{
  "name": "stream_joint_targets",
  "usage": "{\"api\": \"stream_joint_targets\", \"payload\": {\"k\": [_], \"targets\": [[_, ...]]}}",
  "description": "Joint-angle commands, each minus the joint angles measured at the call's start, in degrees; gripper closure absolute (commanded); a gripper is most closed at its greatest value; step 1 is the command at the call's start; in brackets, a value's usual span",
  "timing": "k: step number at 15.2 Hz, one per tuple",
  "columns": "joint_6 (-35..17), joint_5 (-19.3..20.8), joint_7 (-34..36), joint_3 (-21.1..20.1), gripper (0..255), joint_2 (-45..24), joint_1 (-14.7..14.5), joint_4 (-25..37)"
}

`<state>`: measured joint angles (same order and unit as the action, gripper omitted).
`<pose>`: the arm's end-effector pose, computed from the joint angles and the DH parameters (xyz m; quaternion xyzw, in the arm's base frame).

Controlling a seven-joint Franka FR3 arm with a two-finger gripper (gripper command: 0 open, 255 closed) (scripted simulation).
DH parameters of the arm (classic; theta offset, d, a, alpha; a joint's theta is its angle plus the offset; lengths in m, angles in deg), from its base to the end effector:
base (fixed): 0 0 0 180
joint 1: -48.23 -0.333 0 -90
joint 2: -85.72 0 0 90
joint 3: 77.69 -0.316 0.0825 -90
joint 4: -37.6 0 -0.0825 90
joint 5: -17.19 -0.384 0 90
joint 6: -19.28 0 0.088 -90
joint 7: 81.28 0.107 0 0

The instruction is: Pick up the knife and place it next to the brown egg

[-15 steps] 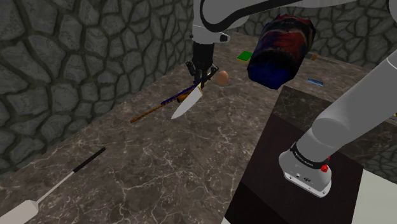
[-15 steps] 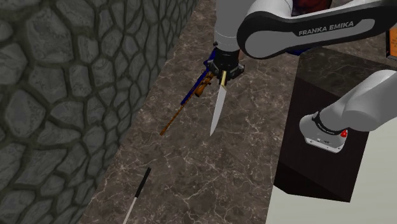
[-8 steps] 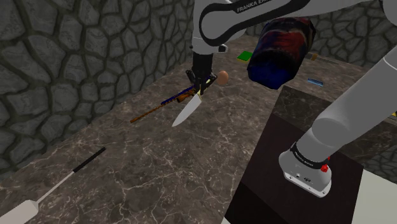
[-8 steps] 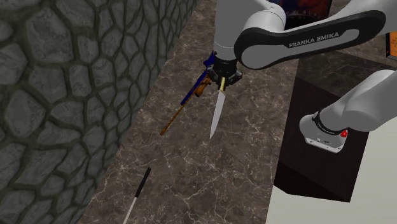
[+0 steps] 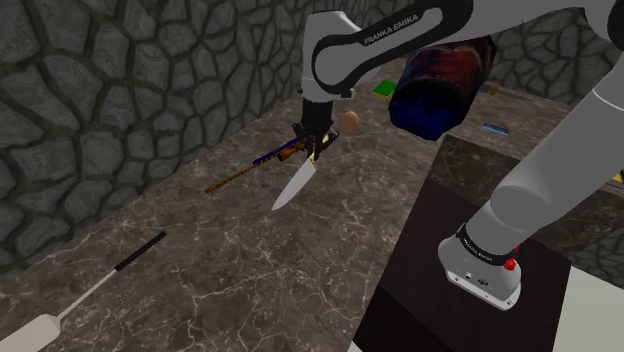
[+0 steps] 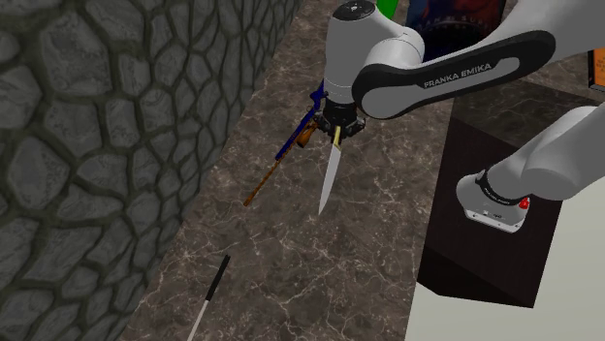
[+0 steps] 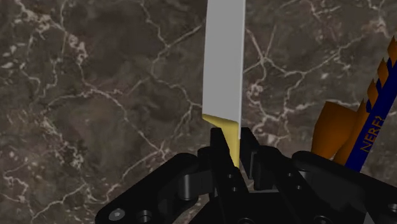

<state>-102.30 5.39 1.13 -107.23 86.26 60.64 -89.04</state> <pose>0.4925 0.1617 0.3767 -0.8062 0.5845 0.0890 0.0233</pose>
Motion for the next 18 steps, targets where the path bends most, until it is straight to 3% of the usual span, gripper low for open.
{"api": "stream_joint_targets", "payload": {"k": [1,4,12,13,18], "targets": [[-1.8,0.3,0.2,-0.1,255,-0.9,-0.1,-0.9],[-4.1,0.9,0.3,-0.2,255,-2.4,-0.2,-1.9],[-4.1,0.9,0.3,-0.2,255,-2.4,-0.2,-1.9],[-4.2,0.8,0.3,-0.2,0,-2.3,-0.2,-2.0],[-4.1,0.9,0.3,-0.2,0,-2.4,-0.2,-1.9]]}}
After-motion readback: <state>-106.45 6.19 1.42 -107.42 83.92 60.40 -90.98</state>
